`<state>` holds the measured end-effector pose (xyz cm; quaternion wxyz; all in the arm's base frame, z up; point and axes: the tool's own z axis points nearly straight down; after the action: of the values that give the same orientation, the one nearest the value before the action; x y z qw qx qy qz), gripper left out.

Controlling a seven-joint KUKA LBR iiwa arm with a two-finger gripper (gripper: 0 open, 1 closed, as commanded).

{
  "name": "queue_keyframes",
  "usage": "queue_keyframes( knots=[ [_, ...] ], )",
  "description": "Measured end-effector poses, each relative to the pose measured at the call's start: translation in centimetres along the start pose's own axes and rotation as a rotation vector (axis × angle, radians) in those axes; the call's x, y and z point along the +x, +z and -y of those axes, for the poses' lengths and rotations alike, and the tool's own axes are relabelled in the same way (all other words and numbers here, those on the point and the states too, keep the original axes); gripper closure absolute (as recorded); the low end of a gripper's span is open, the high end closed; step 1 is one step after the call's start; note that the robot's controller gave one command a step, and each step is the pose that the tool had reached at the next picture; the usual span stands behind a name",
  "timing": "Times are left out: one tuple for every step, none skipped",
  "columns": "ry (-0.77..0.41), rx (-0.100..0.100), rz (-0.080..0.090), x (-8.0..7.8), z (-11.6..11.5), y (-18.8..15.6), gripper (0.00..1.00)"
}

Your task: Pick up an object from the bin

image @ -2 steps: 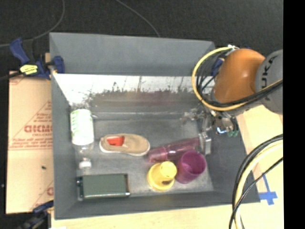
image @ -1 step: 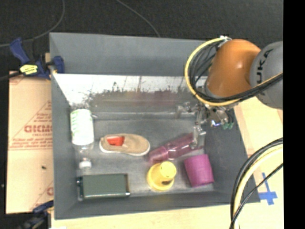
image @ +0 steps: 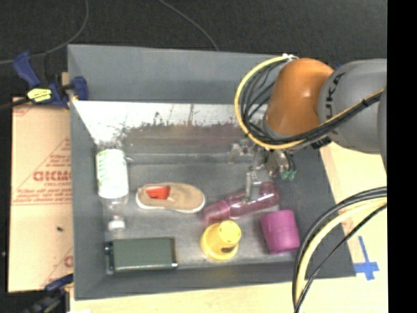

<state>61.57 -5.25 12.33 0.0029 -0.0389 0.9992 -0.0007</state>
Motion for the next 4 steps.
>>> queue_keyframes(
  knots=[
    [-0.141, 0.001, 0.003, 3.0, 2.17, 4.7, 0.0],
    [-0.128, 0.003, 0.011, 2.33, 2.72, 4.45, 1.0],
    [-0.128, 0.003, 0.011, 2.33, 2.72, 4.45, 1.0],
    [-0.129, 0.003, 0.012, 2.32, 2.72, 4.32, 1.0]
  ],
)
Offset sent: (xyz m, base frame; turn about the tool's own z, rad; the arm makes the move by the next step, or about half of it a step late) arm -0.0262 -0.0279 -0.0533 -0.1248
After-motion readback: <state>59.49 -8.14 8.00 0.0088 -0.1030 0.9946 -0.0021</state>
